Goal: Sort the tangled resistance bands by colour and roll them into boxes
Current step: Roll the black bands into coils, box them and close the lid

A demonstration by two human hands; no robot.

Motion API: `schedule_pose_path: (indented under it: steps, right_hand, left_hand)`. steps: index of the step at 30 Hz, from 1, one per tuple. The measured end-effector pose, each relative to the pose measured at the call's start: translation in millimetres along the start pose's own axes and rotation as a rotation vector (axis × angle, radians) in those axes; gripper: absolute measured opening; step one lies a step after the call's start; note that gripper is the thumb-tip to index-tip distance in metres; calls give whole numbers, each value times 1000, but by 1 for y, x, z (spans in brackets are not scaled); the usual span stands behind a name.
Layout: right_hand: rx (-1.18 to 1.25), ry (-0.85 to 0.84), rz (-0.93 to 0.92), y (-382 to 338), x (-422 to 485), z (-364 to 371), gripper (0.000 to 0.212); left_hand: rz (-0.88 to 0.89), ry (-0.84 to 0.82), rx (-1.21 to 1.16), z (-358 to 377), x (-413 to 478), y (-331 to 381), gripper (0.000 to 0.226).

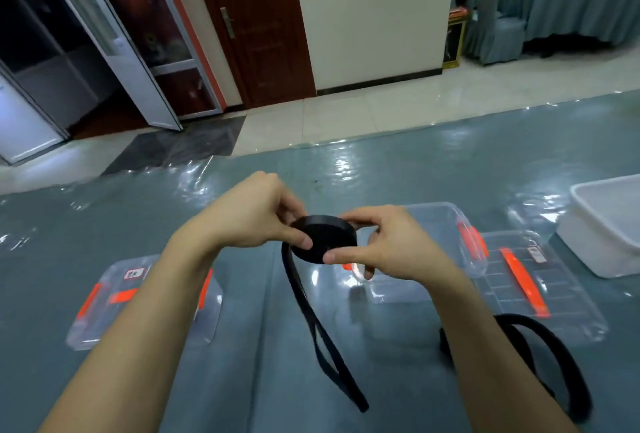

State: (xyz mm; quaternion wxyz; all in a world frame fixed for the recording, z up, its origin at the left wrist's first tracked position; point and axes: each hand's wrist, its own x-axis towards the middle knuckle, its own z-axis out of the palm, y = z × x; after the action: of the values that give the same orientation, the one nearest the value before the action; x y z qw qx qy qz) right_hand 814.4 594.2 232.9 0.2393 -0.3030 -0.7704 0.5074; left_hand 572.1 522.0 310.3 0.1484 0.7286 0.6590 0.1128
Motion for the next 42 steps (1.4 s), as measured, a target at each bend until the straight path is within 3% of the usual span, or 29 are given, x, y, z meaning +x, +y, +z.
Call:
schedule_pose_path:
  steps: [4, 9, 12, 14, 16, 19, 23, 25, 29, 34, 36, 39, 42]
  right_hand:
    - [-205, -48, -36, 10, -3, -8, 22]
    - [-256, -106, -20, 33, -14, -28, 30]
    - [-232, -68, -59, 53, -18, -32, 24]
    - [-175, 3, -73, 63, -20, -42, 22]
    - [-55, 44, -68, 68, -23, -56, 17]
    - [183, 64, -73, 71, -25, -75, 18]
    - [390, 92, -106, 72, -27, -87, 18]
    - [418, 108, -120, 74, -28, -89, 15]
    - [395, 84, -106, 78, -23, -94, 23]
    - [-35, 134, -118, 79, -26, -95, 59]
    - [-85, 100, -124, 79, -24, -91, 45]
    - [-105, 58, -131, 81, -19, -86, 32]
    - [26, 53, -113, 83, -22, -90, 22]
  left_hand:
    - [15, -115, 446, 10, 18, 55, 30]
    - [42, -190, 657, 28, 34, 92, 32]
    - [97, -112, 719, 44, 44, 102, 28]
    - [61, -96, 497, 44, 48, 98, 27]
    - [-17, -105, 86, 40, 48, 85, 27]
    - [-37, 45, -371, 47, 46, 71, 32]
    - [5, 141, -630, 57, 48, 76, 36]
    - [-2, 172, -580, 53, 52, 84, 33]
    - [-2, 186, -235, 38, 63, 108, 26]
    - [121, 10, 300, 30, 78, 137, 23]
    - [159, -34, 475, 37, 84, 147, 28]
    - [163, -40, 523, 43, 88, 149, 31]
    - [67, -92, 225, 38, 81, 129, 30]
